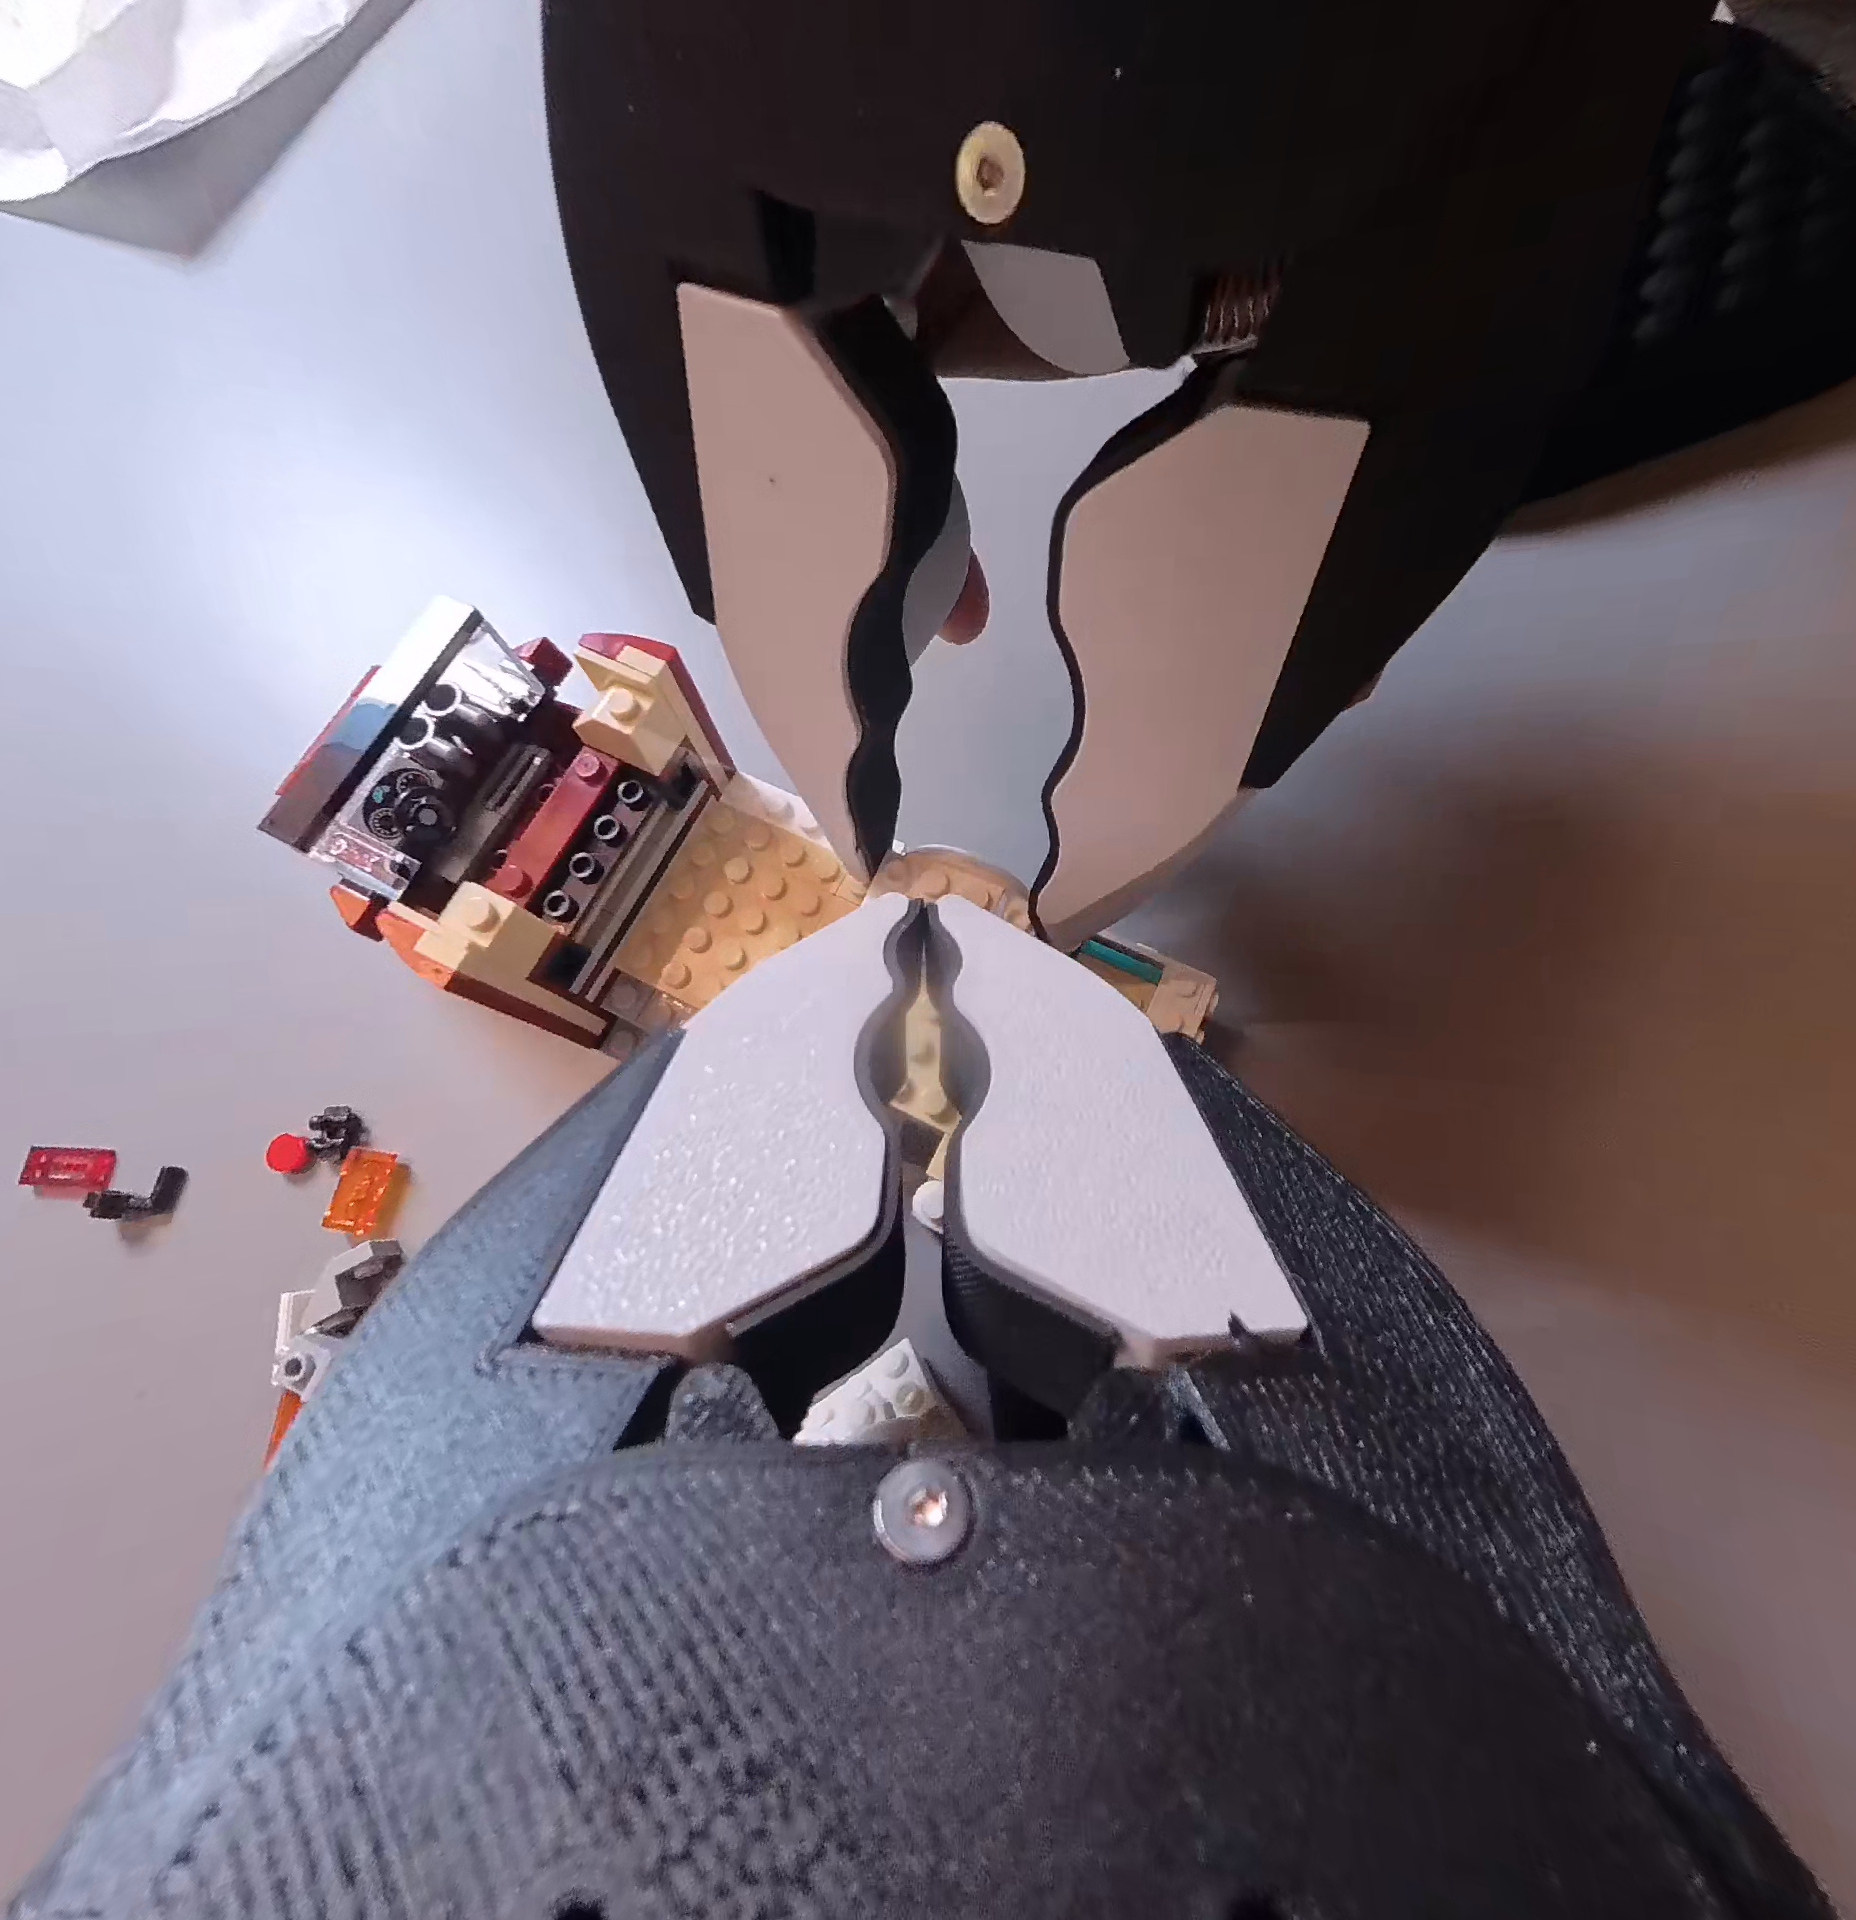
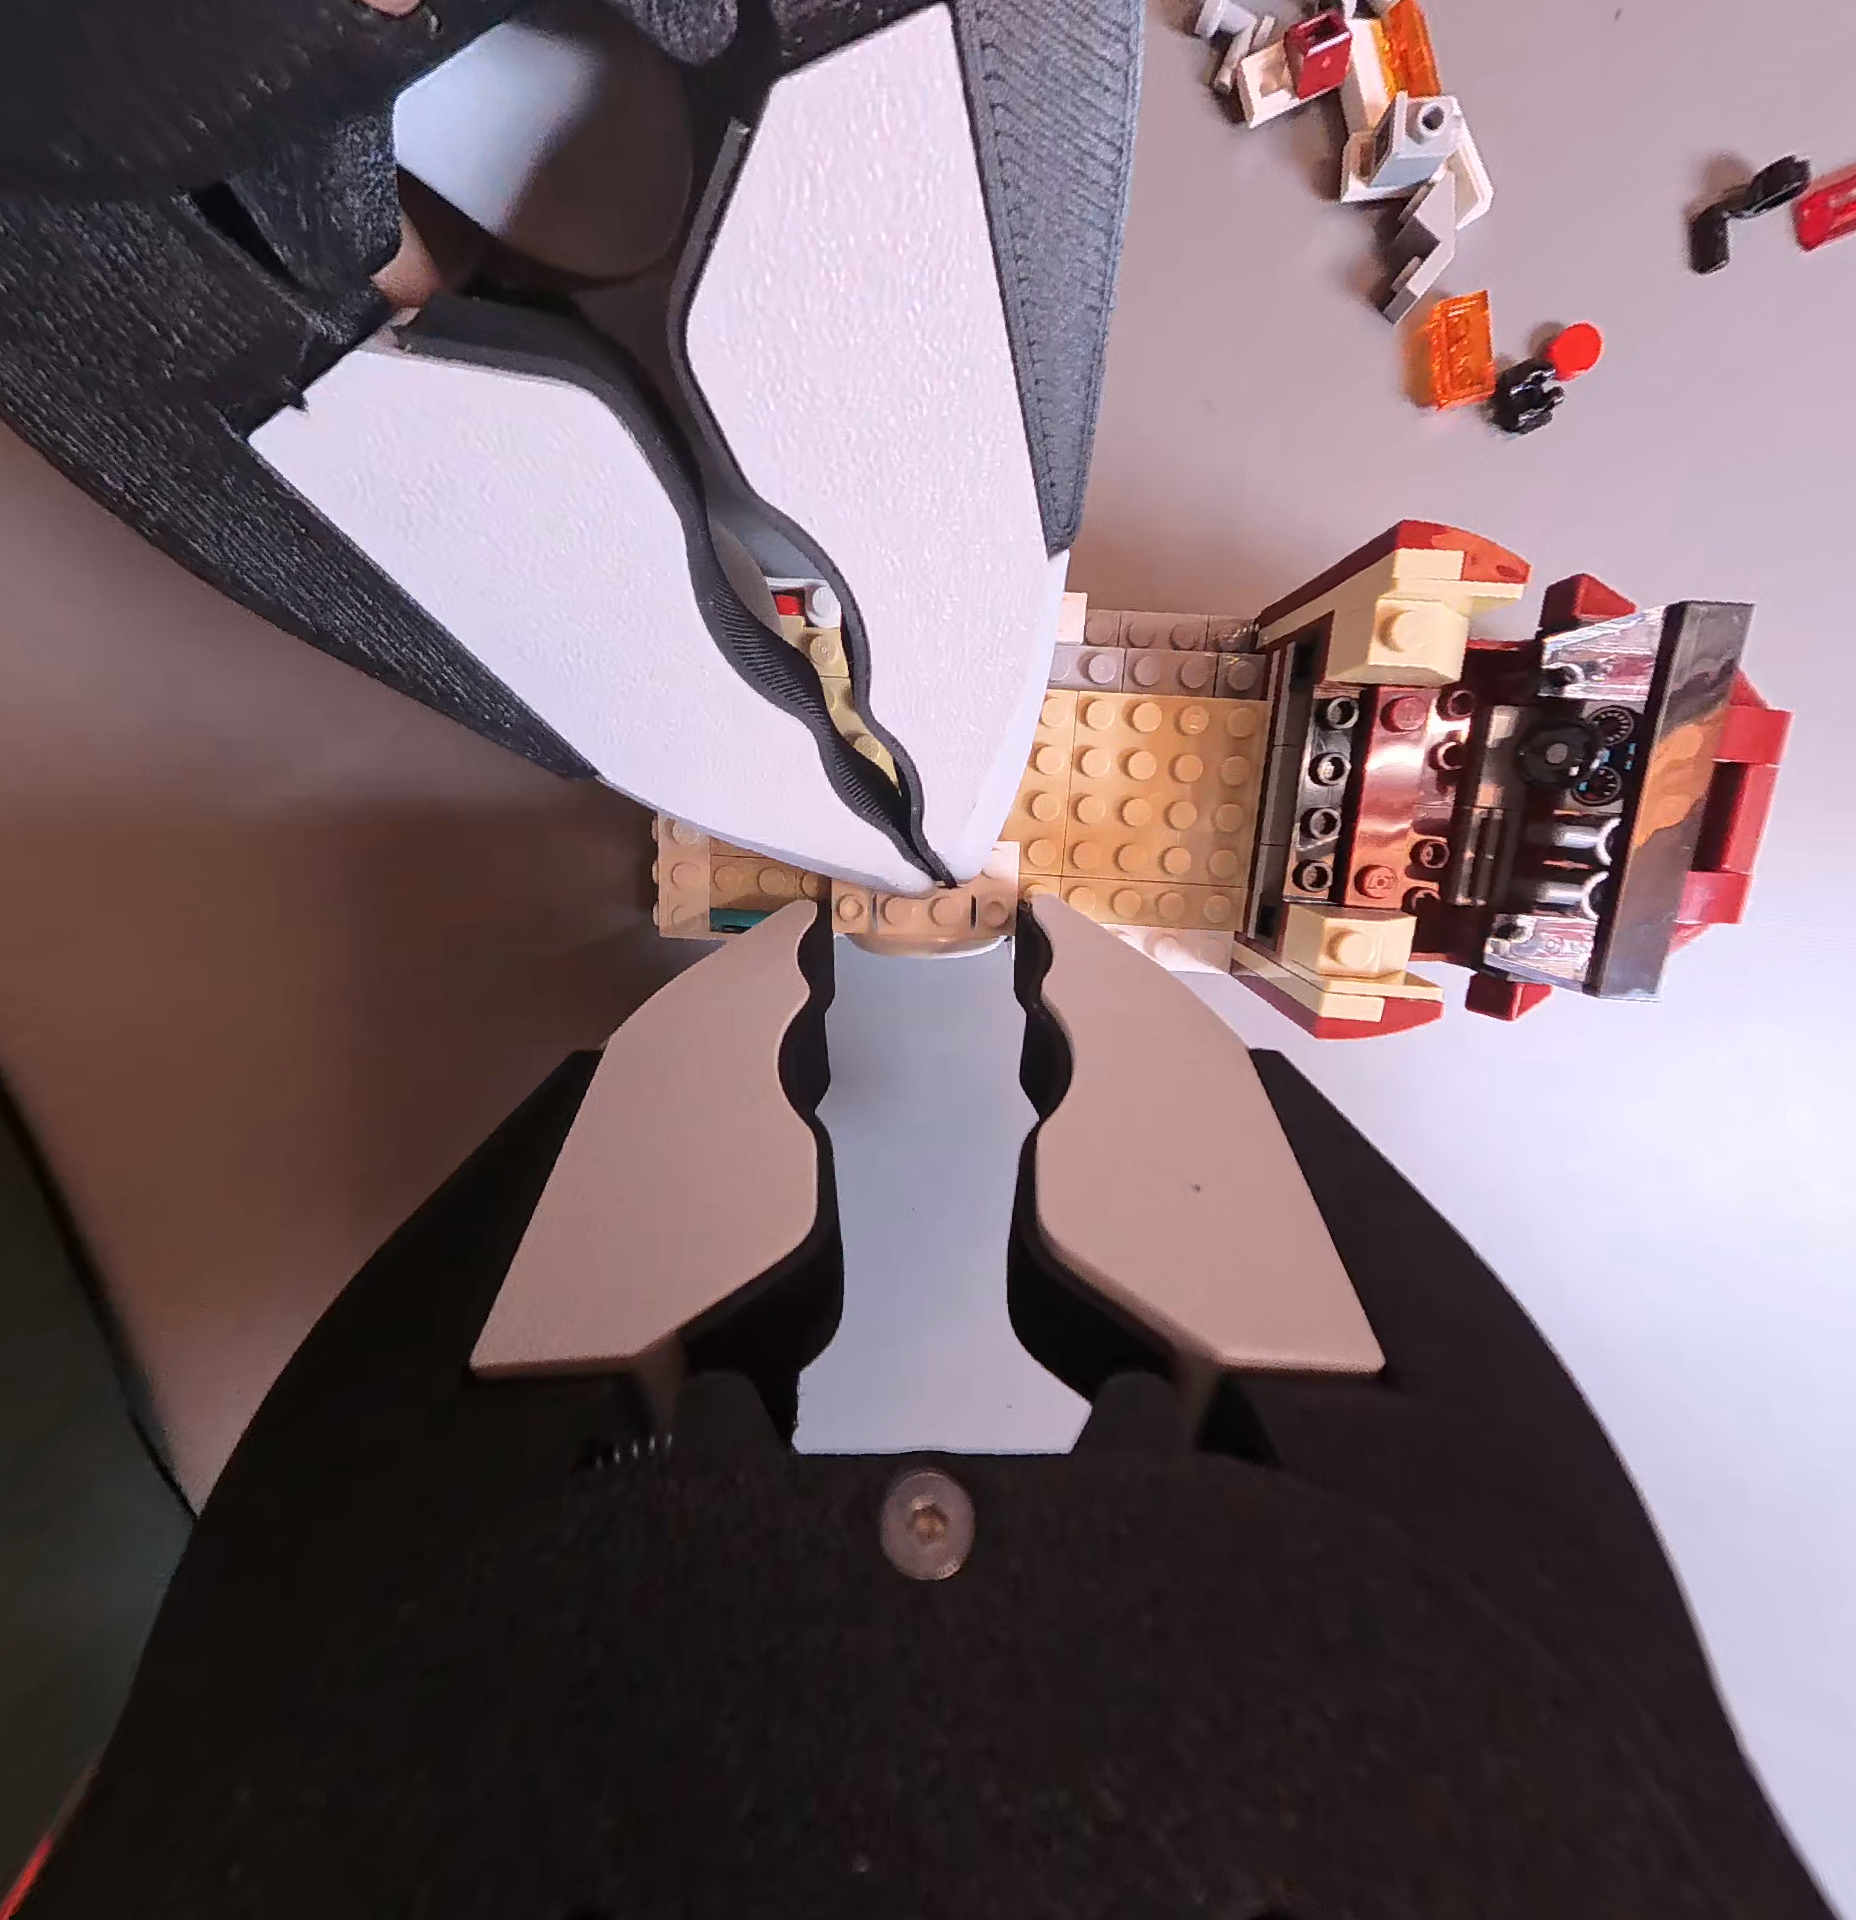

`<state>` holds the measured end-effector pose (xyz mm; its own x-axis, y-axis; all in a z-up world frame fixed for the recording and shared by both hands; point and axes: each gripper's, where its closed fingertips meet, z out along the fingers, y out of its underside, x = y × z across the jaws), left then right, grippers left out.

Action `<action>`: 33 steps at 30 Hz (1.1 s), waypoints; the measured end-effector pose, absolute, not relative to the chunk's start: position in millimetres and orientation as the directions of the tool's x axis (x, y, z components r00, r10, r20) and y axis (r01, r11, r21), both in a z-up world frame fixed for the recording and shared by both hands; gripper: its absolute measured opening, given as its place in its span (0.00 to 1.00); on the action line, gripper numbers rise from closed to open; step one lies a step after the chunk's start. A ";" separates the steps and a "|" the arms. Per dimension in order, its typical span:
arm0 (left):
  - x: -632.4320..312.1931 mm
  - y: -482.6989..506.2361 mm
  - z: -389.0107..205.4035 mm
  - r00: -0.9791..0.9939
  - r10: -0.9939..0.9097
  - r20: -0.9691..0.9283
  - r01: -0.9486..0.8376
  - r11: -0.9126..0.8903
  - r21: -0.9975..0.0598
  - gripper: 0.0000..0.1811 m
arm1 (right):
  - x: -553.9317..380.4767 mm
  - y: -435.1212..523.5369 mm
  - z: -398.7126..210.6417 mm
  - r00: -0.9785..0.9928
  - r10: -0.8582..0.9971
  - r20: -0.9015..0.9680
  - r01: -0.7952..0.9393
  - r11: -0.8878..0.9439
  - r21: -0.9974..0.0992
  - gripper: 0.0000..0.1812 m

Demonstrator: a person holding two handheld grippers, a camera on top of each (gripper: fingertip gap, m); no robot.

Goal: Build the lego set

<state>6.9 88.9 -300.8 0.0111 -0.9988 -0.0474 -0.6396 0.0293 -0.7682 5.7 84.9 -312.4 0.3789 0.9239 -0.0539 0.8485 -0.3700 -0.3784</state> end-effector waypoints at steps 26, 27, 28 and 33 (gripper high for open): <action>12.8 81.5 -306.7 -0.011 -0.999 0.034 -0.629 -0.020 -0.778 0.00 | 8.2 81.3 -313.2 0.422 0.905 -0.055 0.728 -0.374 -0.574 0.09; 12.4 81.8 -306.7 -0.008 -0.999 0.039 -0.627 -0.025 -0.779 0.00 | 9.5 81.1 -312.3 0.425 0.903 -0.060 0.724 -0.379 -0.576 0.10; 12.2 82.0 -306.6 -0.006 -0.999 0.040 -0.626 -0.027 -0.780 0.00 | 11.5 80.7 -311.5 0.431 0.899 -0.072 0.718 -0.390 -0.576 0.10; 11.4 82.8 -306.8 -0.006 -1.000 0.016 -0.632 -0.008 -0.775 0.00 | 22.8 72.2 -318.5 0.478 0.849 -0.227 0.651 -0.516 -0.557 0.14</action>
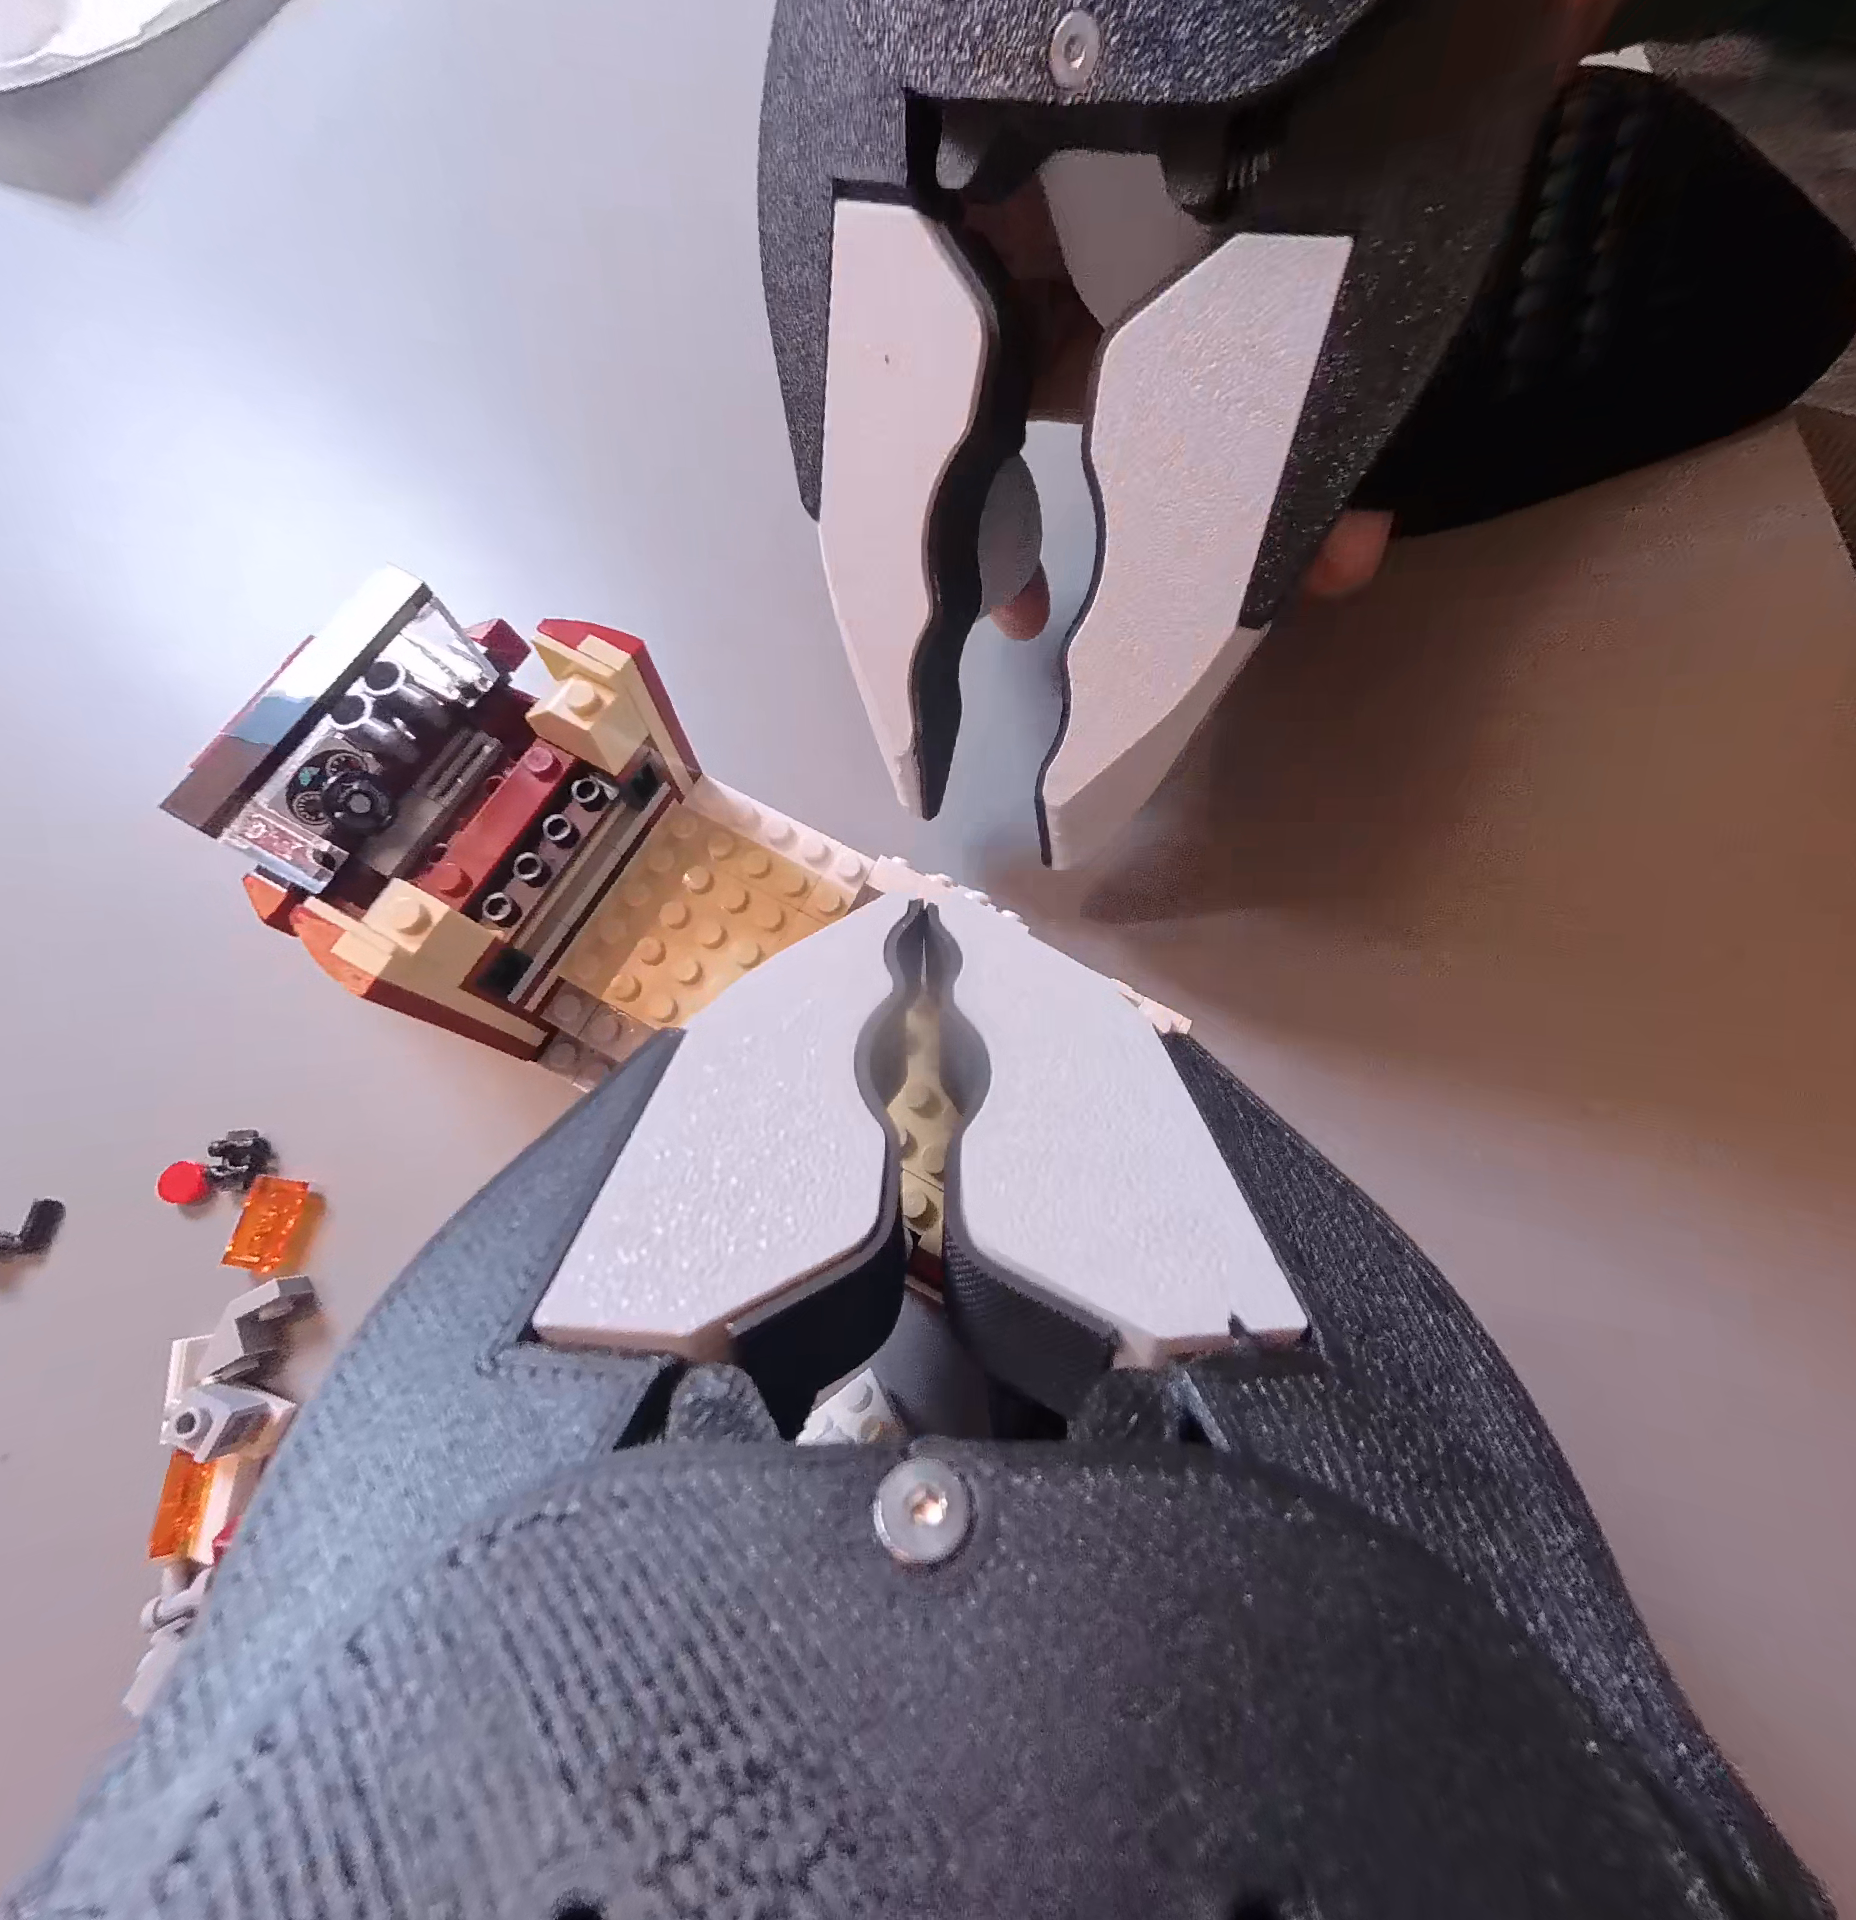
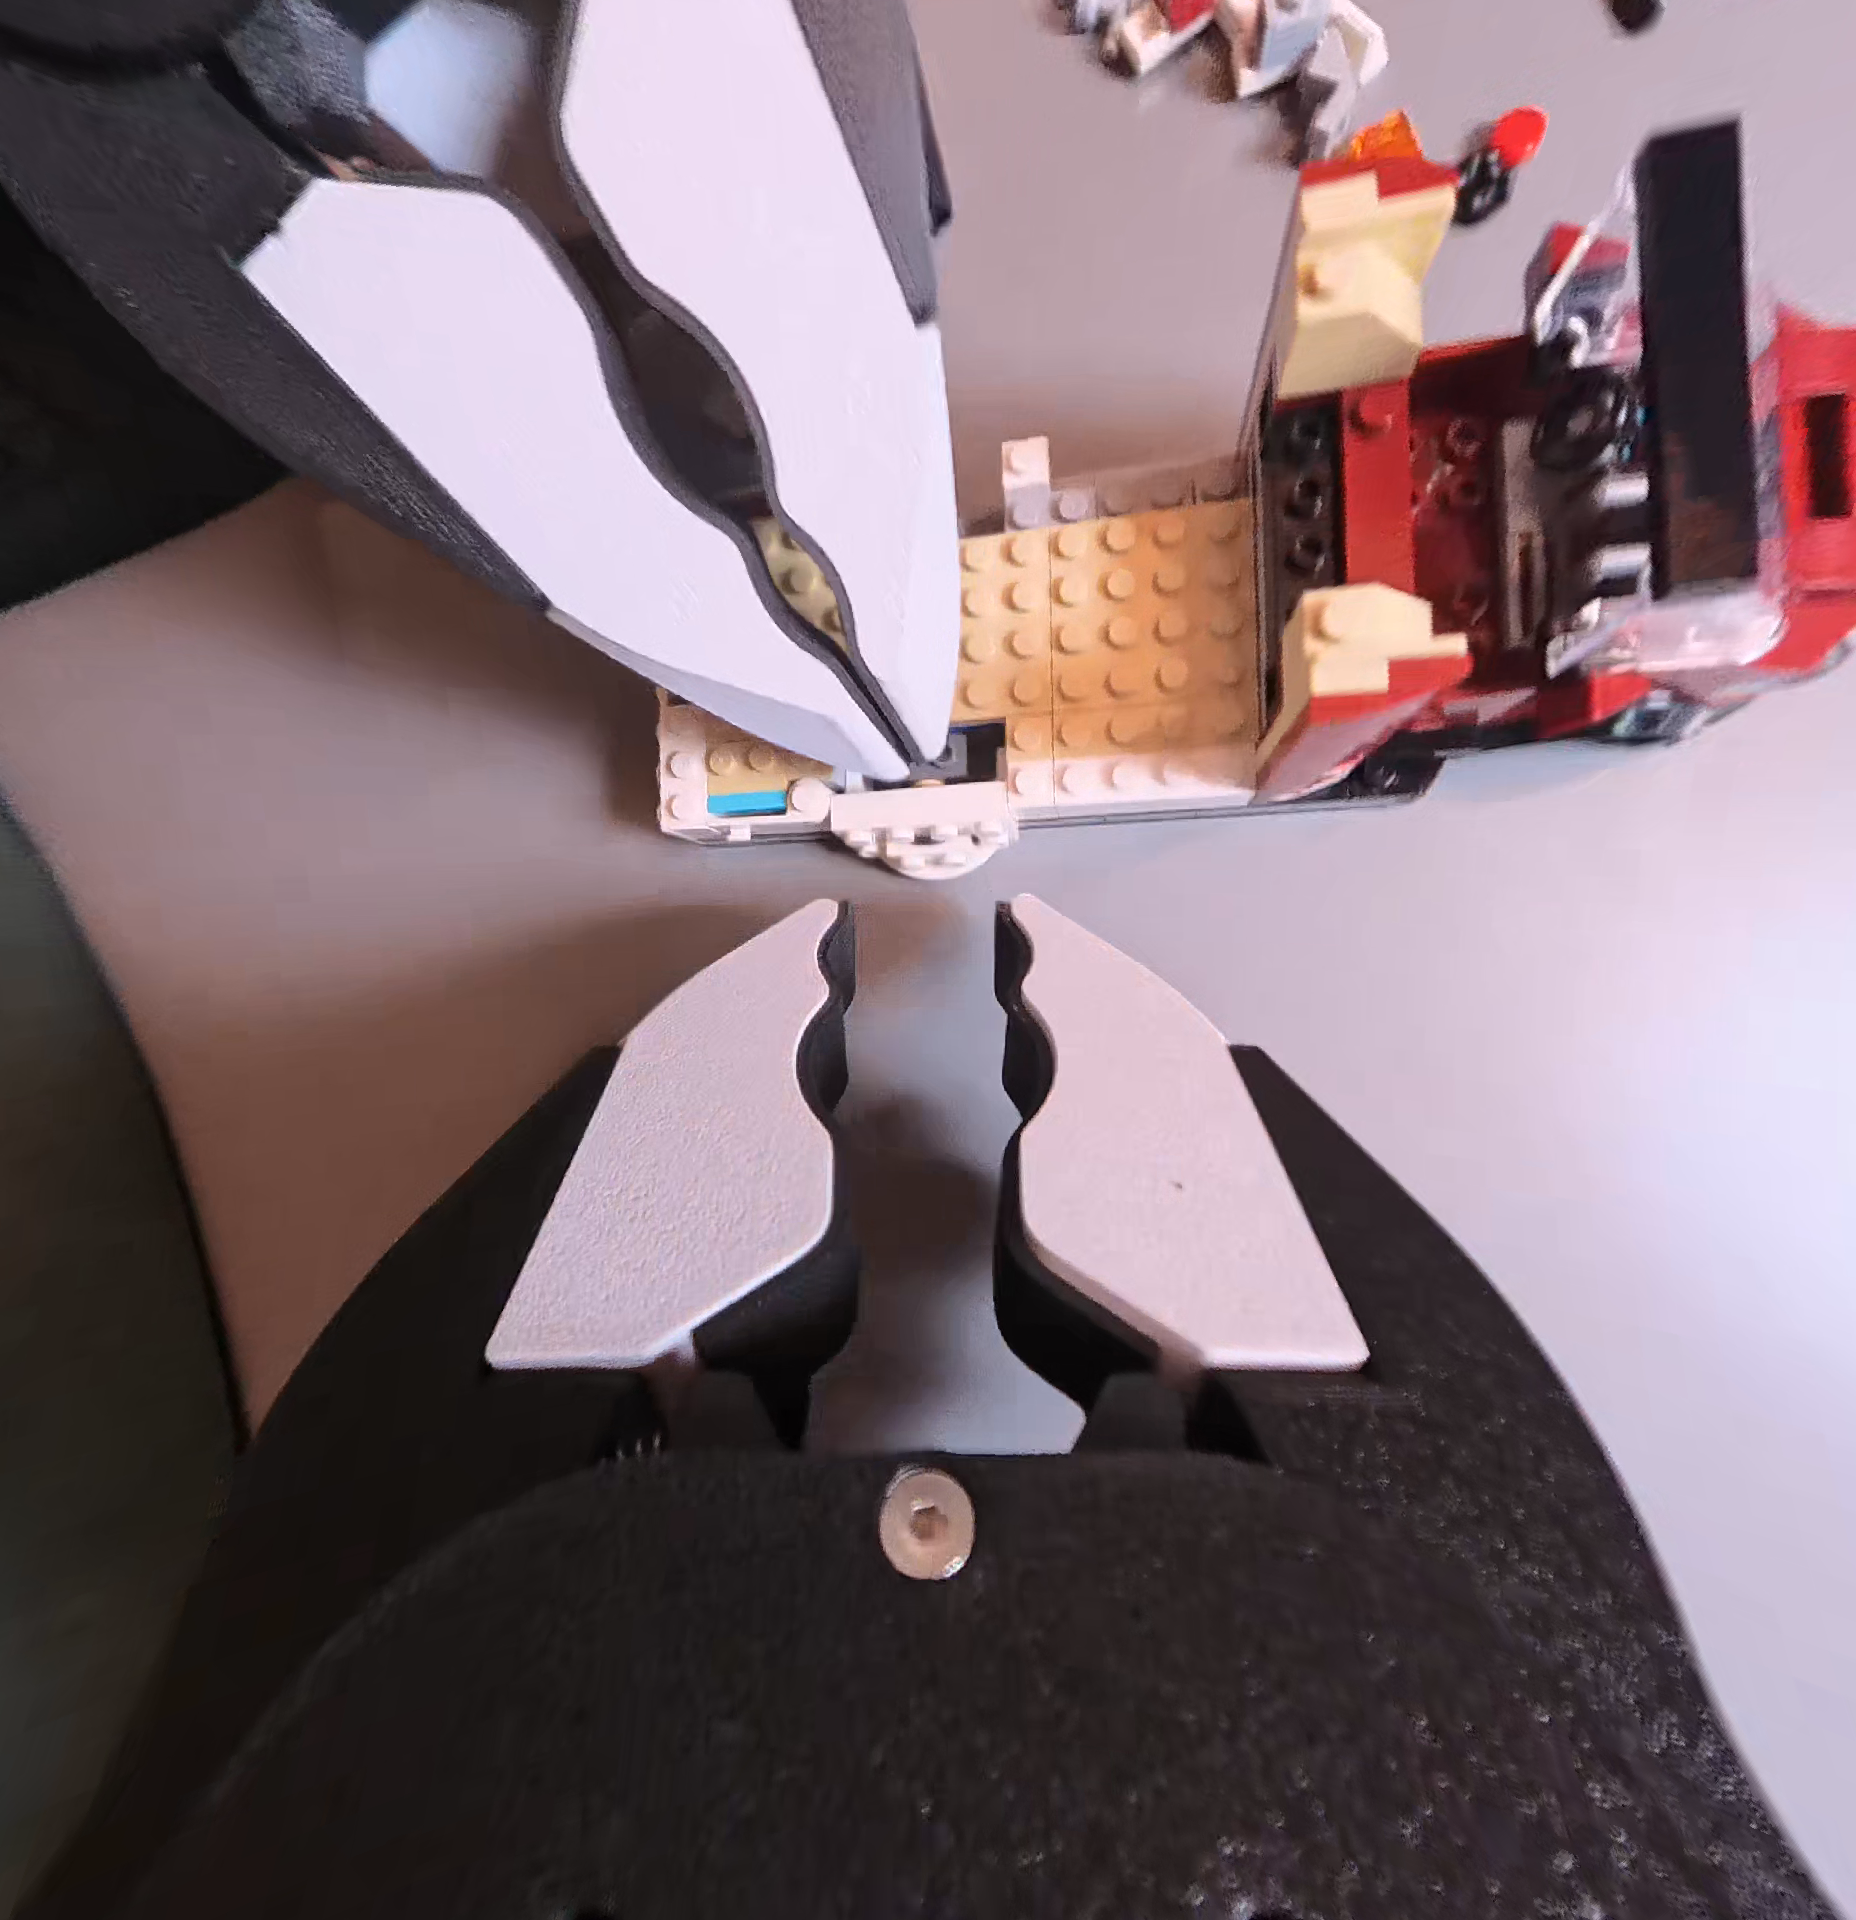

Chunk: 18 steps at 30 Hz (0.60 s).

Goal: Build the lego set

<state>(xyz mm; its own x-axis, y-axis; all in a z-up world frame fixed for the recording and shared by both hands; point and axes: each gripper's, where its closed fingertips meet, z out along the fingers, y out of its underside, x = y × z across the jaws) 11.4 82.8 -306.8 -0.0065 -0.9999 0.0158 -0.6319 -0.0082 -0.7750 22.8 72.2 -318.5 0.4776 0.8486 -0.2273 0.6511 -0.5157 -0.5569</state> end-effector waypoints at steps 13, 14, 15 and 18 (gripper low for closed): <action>-5.9 85.8 -295.9 0.048 -0.998 0.044 -0.621 -0.064 -0.782 0.08 | 16.2 83.0 -315.4 0.460 0.888 -0.006 0.687 -0.361 -0.631 0.14; -6.7 84.9 -295.6 0.049 -0.997 0.052 -0.619 -0.071 -0.782 0.09 | 14.7 82.3 -311.5 0.426 0.904 0.043 0.708 -0.304 -0.637 0.14; -7.6 84.3 -296.0 0.049 -0.997 0.057 -0.621 -0.075 -0.780 0.10 | 12.3 80.8 -308.3 0.384 0.919 0.087 0.729 -0.244 -0.639 0.14; -8.8 85.2 -296.2 0.054 -0.997 0.051 -0.625 -0.073 -0.777 0.10 | 6.0 78.9 -308.4 0.267 0.952 0.148 0.783 -0.125 -0.609 0.17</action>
